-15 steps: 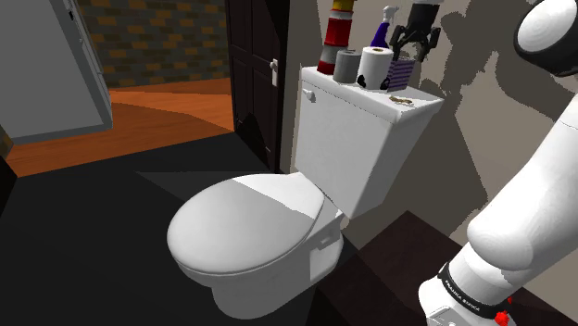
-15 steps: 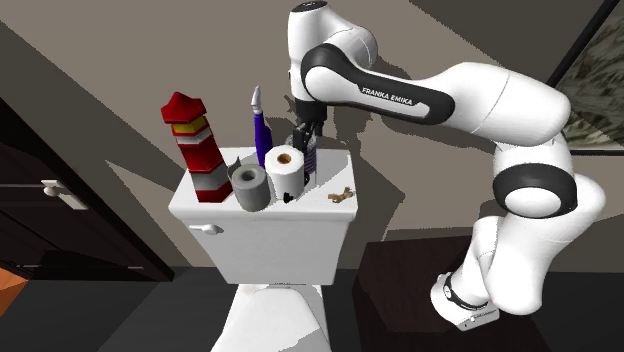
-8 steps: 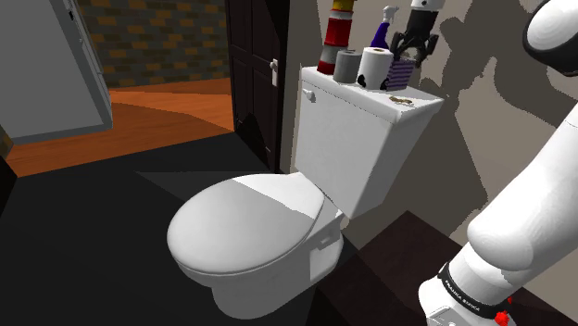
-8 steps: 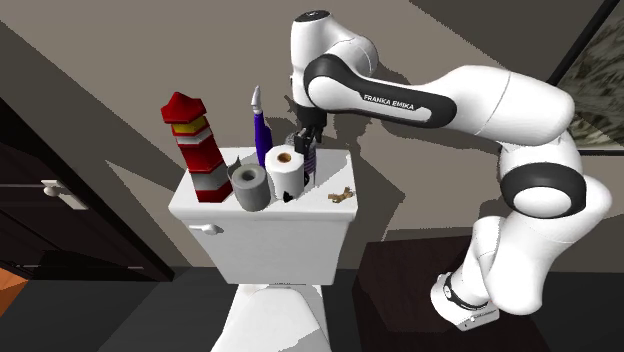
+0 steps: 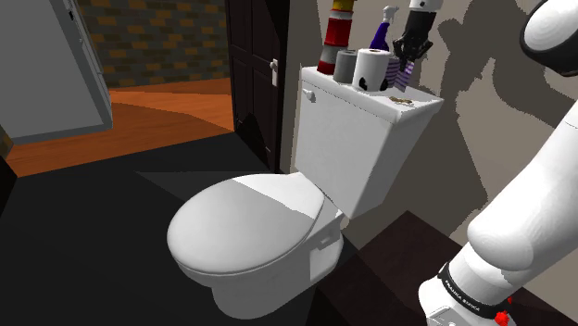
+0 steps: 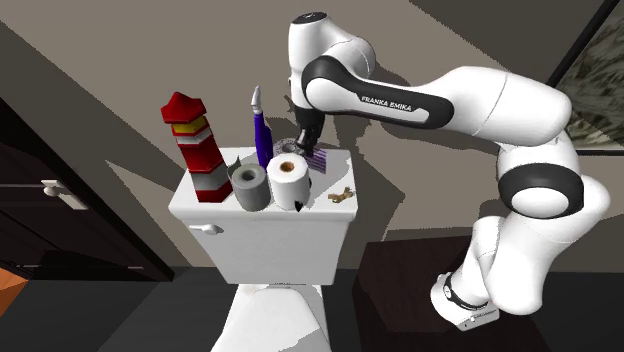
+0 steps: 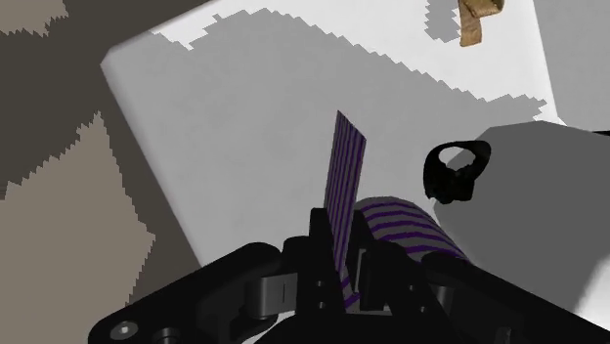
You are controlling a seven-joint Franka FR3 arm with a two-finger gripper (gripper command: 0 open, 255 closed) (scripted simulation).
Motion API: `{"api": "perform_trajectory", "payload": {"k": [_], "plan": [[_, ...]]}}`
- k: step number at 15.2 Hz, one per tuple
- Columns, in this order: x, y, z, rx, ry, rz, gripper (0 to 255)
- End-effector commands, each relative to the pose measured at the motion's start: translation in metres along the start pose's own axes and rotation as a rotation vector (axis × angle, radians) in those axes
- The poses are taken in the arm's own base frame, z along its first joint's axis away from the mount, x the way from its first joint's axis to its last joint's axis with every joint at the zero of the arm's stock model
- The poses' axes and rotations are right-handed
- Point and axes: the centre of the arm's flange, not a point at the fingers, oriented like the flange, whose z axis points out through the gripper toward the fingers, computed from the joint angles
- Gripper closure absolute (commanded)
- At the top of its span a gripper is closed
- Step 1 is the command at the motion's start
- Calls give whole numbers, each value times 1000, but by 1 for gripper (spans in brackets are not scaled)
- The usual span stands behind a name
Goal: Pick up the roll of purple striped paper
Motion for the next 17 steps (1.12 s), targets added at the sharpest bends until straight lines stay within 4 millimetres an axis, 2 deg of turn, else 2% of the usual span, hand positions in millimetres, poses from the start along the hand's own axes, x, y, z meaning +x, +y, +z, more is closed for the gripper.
{"api": "perform_trajectory", "payload": {"k": [1, 15, 17], "plan": [[3, 0, 3, -1, -11, -2, 255], [3, 2, -71, -1, -11, -2, 255], [3, 2, -72, -1, -11, -2, 255]]}}
